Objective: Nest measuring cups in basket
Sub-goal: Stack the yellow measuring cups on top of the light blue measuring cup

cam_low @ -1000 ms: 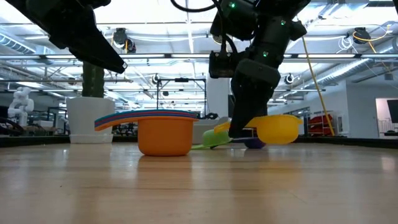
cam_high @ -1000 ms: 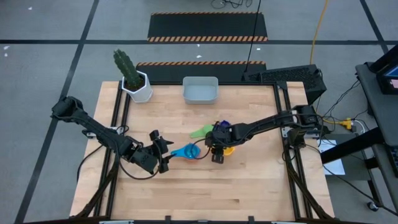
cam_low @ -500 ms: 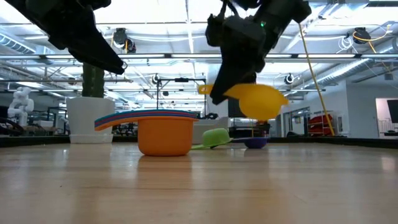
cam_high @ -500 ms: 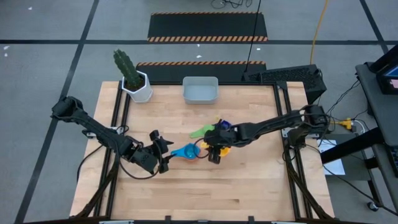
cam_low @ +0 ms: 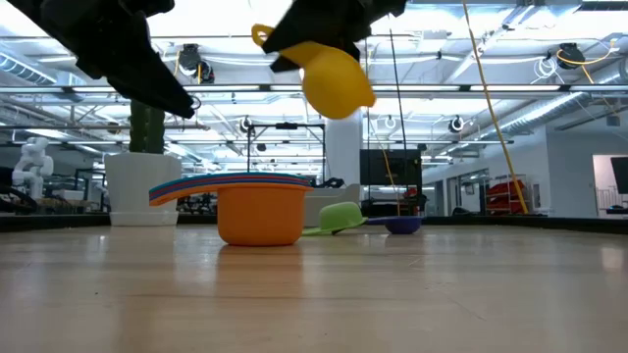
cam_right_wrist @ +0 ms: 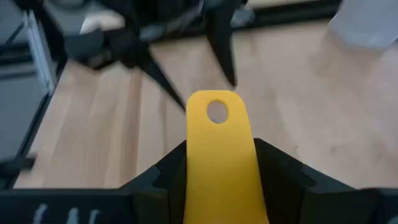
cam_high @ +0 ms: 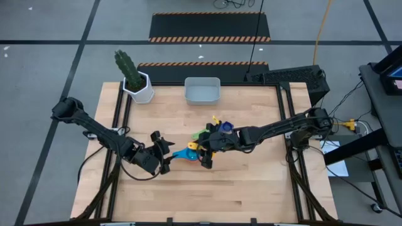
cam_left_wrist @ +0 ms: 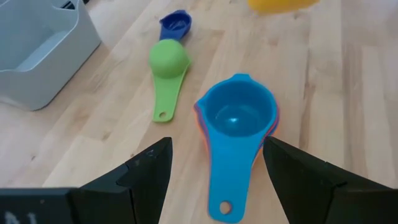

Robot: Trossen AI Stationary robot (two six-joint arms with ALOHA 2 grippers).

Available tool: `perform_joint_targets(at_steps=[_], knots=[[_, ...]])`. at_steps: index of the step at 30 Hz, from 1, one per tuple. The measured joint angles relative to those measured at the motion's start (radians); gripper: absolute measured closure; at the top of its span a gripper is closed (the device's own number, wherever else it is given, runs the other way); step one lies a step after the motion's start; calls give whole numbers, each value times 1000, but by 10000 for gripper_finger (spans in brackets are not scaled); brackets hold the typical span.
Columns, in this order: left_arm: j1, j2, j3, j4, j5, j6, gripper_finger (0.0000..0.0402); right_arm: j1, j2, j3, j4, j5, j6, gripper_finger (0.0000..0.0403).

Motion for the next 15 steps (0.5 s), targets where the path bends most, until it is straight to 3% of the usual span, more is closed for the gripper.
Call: perform_joint_targets(at_steps=[4,10,15], knots=[[0,-26,0,-116,-10,-65,147,22,14,0,88,67,-40,260],[-7,-104,0,-356,-20,-248,147,28,89,0,276,63,-86,259],[-37,-130,0,-423,-39,-317,147,26,152,13,313,63,-130,259]])
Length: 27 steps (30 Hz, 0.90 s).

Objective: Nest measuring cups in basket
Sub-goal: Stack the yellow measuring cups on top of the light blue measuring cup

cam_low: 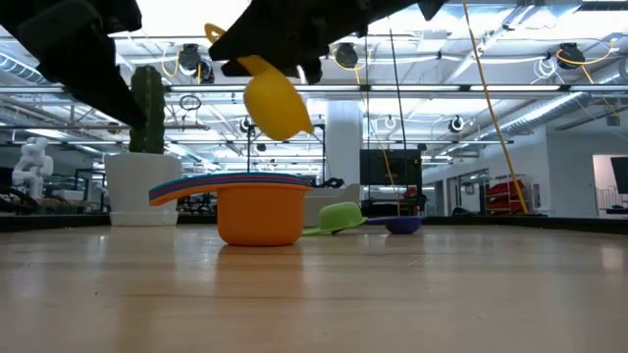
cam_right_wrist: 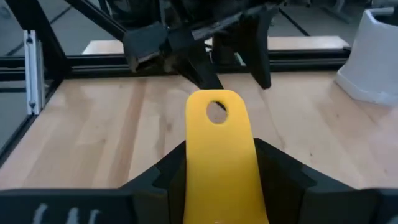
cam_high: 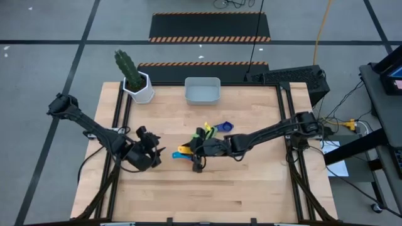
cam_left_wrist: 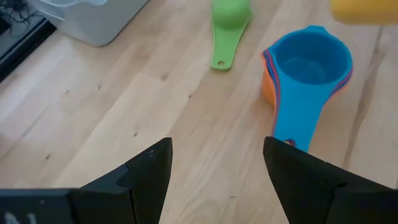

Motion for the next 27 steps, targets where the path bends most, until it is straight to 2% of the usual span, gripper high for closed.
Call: perform_joint_targets(at_steps=[9,27], knots=[[-14,4,0,0,-18,-4,147,-1,87,7,104,0,-134,259],[-19,4,0,2,-17,-1,147,-13,105,7,32,3,-233,259]])
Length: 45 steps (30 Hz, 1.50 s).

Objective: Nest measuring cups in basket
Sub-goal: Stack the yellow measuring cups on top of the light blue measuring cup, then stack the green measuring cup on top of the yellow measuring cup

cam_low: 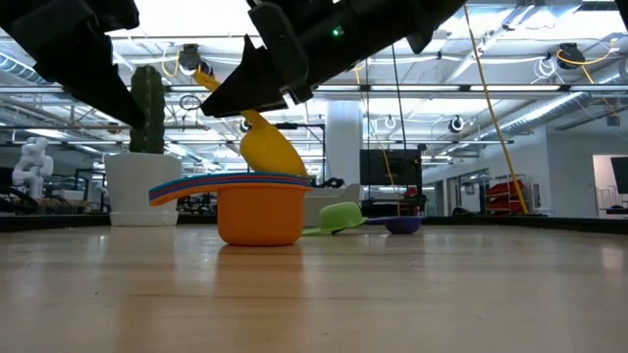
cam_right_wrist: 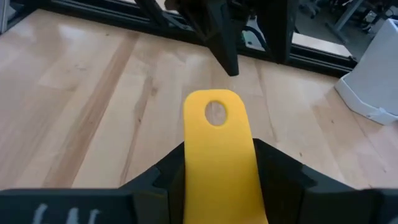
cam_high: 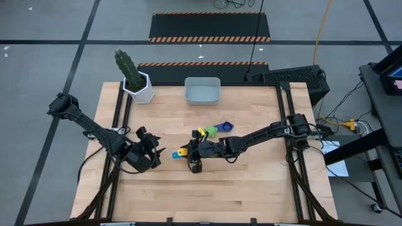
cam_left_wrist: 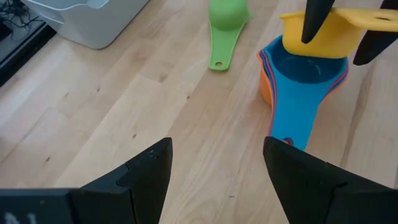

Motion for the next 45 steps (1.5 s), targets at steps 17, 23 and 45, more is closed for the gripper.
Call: perform_joint_targets(at_steps=[17,23,45], knots=[[0,0,0,2,11,-2,147,-1,0,0,-1,-1,6,259],[0,0,0,12,12,-2,147,-1,0,0,-1,-6,21,253],[-5,0,0,23,33,0,147,-2,-83,0,-144,-2,78,159]])
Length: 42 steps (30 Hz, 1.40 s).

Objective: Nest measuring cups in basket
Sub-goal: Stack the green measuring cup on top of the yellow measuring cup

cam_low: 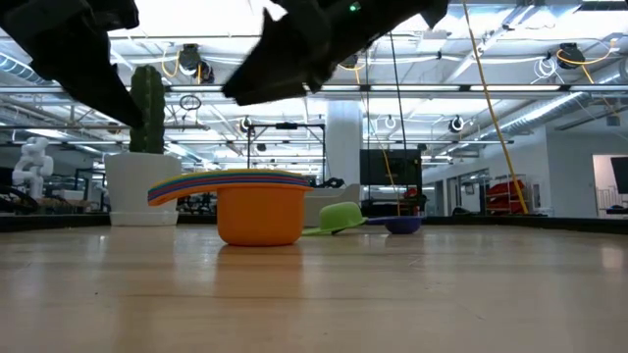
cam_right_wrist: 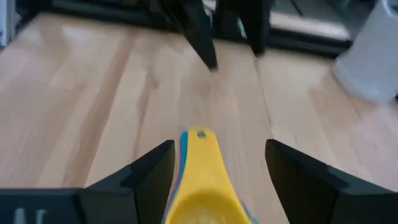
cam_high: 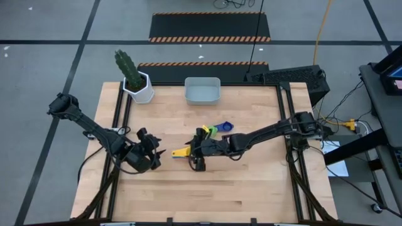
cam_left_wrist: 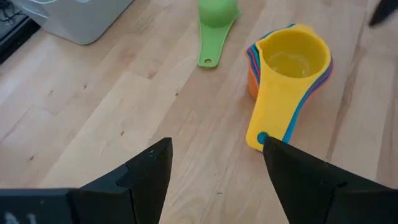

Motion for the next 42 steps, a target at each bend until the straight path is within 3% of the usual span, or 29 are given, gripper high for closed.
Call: perform_joint_targets(at_steps=[8,17,26,31,42], knots=[[-16,0,0,67,1,50,147,-63,-67,0,-296,1,58,139],[-16,0,0,111,0,107,147,-174,-69,0,-470,-59,-32,131],[-3,0,0,152,-2,110,147,-336,-63,0,-502,-262,-94,131],[-6,0,0,191,4,104,147,-364,-44,0,-500,-341,-126,124],[0,0,0,228,5,134,147,-362,-42,-74,-473,-343,-151,81]])
